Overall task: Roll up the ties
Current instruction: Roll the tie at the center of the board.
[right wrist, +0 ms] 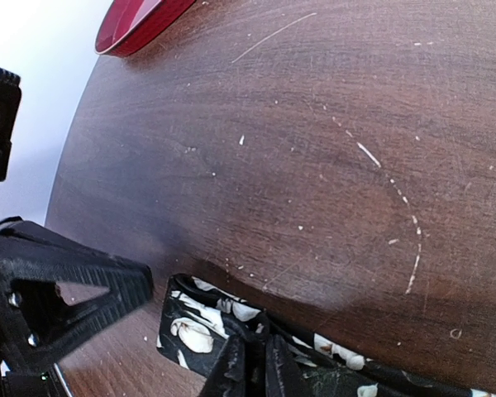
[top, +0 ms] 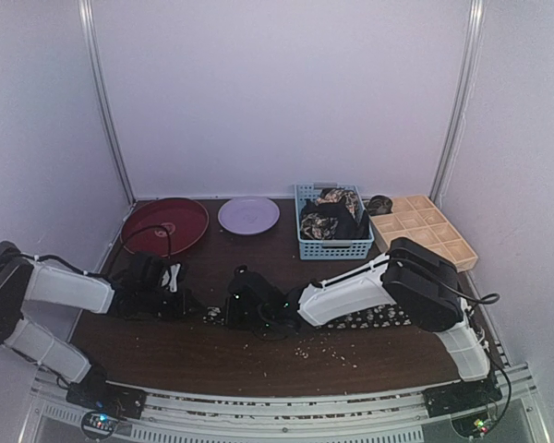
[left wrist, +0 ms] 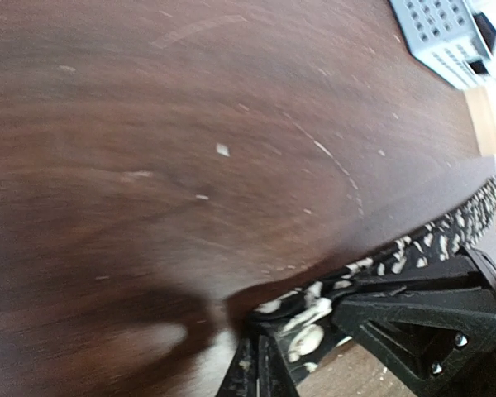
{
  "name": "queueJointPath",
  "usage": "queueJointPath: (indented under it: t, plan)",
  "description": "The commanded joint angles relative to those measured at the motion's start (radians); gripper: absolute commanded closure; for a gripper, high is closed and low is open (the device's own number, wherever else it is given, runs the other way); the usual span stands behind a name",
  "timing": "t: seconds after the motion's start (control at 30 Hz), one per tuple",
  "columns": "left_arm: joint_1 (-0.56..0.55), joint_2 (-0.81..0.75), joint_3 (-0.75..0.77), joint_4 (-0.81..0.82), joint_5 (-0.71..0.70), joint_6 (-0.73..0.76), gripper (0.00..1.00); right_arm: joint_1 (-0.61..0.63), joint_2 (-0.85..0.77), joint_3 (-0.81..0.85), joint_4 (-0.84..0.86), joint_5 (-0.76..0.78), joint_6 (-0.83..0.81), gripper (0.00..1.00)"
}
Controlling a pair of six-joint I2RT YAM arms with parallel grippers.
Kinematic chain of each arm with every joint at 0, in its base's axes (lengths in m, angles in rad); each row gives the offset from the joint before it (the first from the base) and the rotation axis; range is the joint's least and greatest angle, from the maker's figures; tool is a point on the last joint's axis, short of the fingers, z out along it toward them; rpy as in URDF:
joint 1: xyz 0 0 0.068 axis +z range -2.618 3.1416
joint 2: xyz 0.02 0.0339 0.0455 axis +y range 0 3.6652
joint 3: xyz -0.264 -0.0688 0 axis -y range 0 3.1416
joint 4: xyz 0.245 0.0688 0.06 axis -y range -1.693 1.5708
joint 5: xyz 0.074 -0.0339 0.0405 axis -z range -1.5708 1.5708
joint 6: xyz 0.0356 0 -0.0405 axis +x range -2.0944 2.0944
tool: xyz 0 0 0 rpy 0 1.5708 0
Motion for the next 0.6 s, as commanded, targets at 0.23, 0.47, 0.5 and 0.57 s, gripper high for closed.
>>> queueJointPath:
  t: [0.23, 0.47, 0.5, 0.57]
  plan:
    - [0.008, -0.061, -0.007, -0.006, 0.051, 0.027, 0.97, -0.001, -0.041, -0.04, -0.063, 0.018, 0.001, 0.84]
    - [0.004, -0.08, -0.036, 0.174, 0.204, -0.013, 0.97, 0.0, -0.041, -0.035, -0.051, 0.003, 0.003, 0.84]
    - [0.004, -0.067, -0.039, 0.186, 0.206, -0.016, 0.98, -0.001, -0.042, -0.035, -0.049, 0.002, 0.005, 0.84]
    - [0.003, -0.034, -0.036, 0.197, 0.206, -0.013, 0.99, -0.002, -0.048, -0.037, -0.049, 0.001, 0.007, 0.85]
